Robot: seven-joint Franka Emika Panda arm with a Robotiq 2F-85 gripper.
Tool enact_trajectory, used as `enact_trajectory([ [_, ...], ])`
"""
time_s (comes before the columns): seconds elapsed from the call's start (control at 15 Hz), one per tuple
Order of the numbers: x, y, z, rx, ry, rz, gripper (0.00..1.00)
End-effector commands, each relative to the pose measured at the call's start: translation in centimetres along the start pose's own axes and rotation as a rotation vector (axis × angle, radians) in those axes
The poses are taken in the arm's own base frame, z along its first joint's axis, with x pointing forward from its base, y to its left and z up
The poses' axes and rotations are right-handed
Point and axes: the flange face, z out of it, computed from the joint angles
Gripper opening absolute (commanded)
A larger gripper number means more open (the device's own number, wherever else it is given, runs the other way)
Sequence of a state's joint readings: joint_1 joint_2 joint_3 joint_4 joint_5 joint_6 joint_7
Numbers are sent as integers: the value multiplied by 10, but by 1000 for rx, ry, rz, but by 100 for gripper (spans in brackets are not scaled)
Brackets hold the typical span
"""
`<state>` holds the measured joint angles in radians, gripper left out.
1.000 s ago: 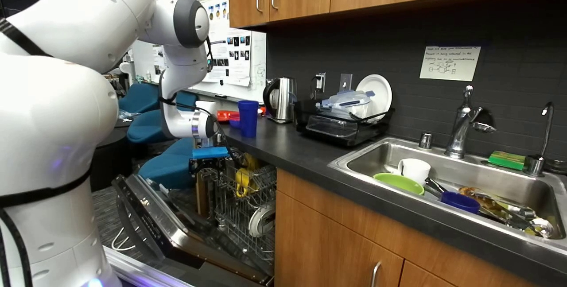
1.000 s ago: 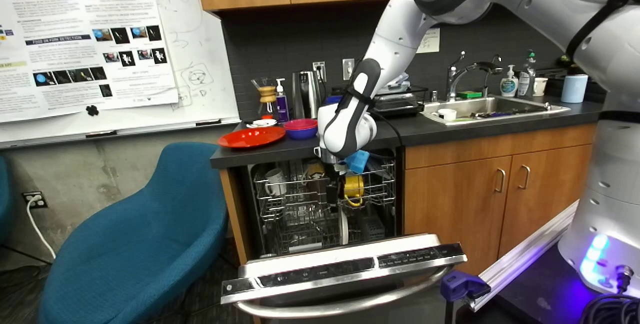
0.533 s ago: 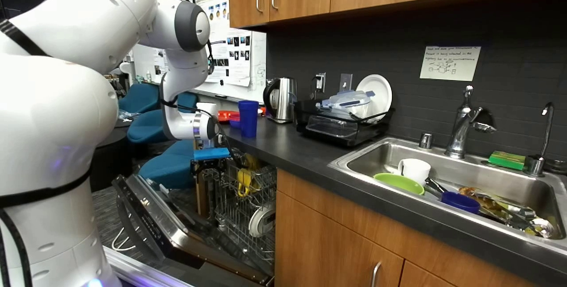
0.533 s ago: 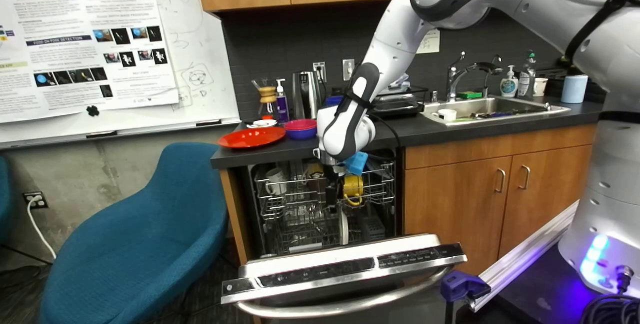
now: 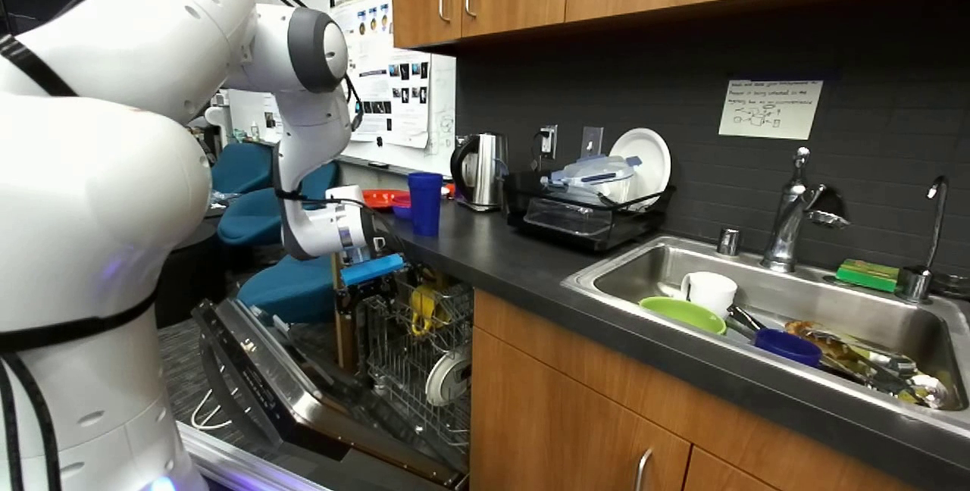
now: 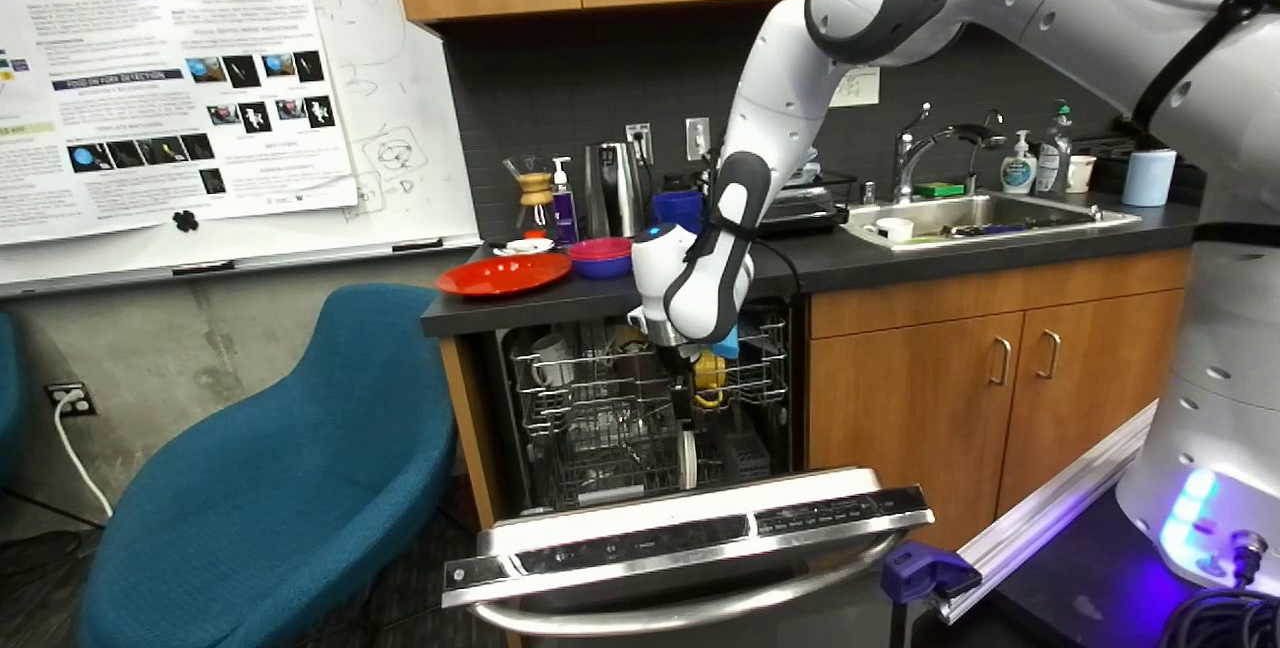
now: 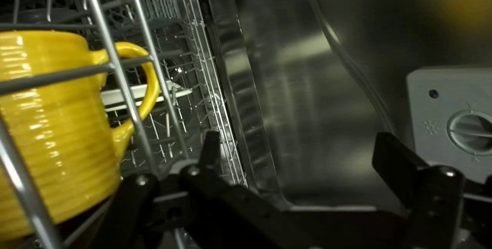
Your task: Push the dishwasher rack inside and close the dishwasher door
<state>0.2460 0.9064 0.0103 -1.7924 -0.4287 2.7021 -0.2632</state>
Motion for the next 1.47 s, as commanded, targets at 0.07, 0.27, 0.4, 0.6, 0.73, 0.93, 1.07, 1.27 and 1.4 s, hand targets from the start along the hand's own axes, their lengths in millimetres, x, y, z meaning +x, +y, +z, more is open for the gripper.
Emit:
enact_trajectory([
  [0.07, 1, 24, 2, -131, 6, -61, 100],
  [0.27, 1, 23, 6, -161, 9, -63, 100],
  [0.4, 2, 25, 4, -178, 19, -55, 100],
  [0.6, 4, 30, -1, -195, 39, -31, 100],
  [0.73, 5, 34, -3, -199, 50, -9, 100],
  [0.93, 7, 40, -5, -203, 60, 24, 100],
  [1.07, 8, 44, -5, -206, 63, 44, 100],
  [1.27, 9, 49, -5, -215, 67, 48, 100],
  [1.4, 9, 52, -5, -213, 72, 53, 100],
])
